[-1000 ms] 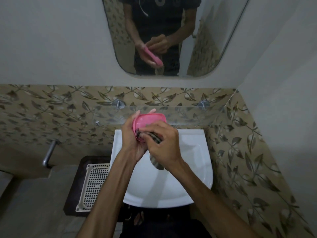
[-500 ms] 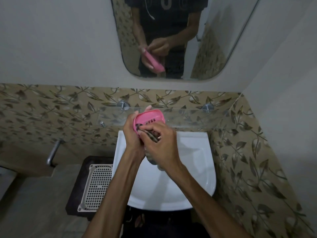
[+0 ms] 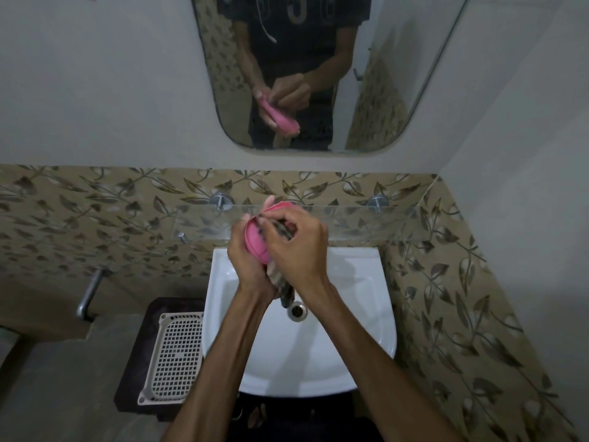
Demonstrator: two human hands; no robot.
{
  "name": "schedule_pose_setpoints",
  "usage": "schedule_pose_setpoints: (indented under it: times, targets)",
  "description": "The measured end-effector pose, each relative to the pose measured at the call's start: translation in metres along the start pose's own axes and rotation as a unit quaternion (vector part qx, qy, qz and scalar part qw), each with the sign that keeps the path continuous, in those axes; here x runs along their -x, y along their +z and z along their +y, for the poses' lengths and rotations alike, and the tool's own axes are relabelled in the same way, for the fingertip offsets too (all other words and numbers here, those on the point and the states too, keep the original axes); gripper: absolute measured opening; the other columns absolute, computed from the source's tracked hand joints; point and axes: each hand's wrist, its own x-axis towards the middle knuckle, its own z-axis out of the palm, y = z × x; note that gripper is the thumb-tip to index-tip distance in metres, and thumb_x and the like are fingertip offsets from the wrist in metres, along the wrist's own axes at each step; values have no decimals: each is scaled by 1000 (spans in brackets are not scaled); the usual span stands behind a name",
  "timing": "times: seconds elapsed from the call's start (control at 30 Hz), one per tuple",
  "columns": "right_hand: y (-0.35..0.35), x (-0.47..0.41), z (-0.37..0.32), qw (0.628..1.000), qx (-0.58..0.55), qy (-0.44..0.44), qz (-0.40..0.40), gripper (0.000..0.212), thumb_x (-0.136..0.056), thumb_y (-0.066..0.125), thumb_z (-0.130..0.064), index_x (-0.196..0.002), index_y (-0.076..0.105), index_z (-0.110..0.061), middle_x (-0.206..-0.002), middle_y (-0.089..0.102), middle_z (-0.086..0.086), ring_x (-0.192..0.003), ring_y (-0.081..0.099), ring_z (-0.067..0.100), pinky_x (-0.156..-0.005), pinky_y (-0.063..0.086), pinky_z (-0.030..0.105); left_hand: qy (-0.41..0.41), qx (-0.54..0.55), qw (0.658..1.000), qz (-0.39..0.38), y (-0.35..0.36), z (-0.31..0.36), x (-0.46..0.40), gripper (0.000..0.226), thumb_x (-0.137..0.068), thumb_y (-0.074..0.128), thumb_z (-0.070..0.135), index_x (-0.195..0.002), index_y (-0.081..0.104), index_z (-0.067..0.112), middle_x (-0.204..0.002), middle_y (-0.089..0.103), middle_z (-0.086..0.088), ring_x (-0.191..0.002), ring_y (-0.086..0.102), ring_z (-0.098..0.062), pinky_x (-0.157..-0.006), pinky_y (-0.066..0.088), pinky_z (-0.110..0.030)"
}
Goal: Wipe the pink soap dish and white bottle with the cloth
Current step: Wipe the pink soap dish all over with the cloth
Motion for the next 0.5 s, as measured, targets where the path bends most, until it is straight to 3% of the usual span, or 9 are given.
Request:
schedule_pose_setpoints:
  times: [0.07, 0.17, 0.23, 0.3, 0.4, 0.5]
  targets:
    - [-8, -9, 14, 994, -10, 103, 17, 9, -88, 81, -13, -97, 82, -12, -89, 79, -1, -78, 73, 5, -71, 58, 18, 25, -47, 999, -2, -4, -2, 0, 60, -102, 38, 40, -145, 56, 2, -132, 65, -26, -110, 64, -29, -90, 53, -38]
    - [-15, -8, 23, 977, -66, 204, -5, 8, -90, 80, -14, -97, 81, -9, -86, 80, 2, -76, 77, 17, -72, 66, 39, 43, -89, 995, -2, -13, -7, 1, 55, -100, 41, 38, -140, 62, 7, -122, 75, -10, -101, 70, -20, -76, 58, -30]
    - [-13, 4, 14, 978, -98, 182, -41, 9, -90, 80, -16, -98, 81, -12, -87, 80, 1, -76, 78, 17, -72, 67, 40, 44, -97, 994, 1, -15, -5, -2, 53, -105, 36, 34, -142, 59, 4, -125, 73, -14, -106, 69, -23, -84, 59, -31]
    - [-12, 13, 6, 987, -89, 122, -57, 12, -89, 81, -15, -101, 82, -13, -92, 81, -1, -82, 77, 9, -76, 66, 31, 36, -99, 994, -4, -16, -2, -4, 54, -106, 33, 31, -144, 57, 1, -133, 65, -25, -115, 64, -29, -95, 55, -36]
    - [-14, 16, -1, 993, -79, 46, -72, 14, -87, 80, -8, -101, 82, -11, -96, 80, -1, -87, 74, 5, -83, 62, 24, 11, -71, 997, -14, -14, 1, -3, 57, -105, 32, 33, -143, 57, -1, -121, 70, -21, -107, 69, -26, -90, 59, -31]
    - [-12, 22, -10, 995, -23, -42, -89, 14, -86, 78, -7, -99, 83, -11, -97, 79, 2, -89, 73, 10, -86, 60, 30, -13, -35, 999, -27, -15, -1, -2, 62, -105, 30, 37, -146, 53, -3, -124, 67, -17, -106, 69, -22, -92, 58, -28]
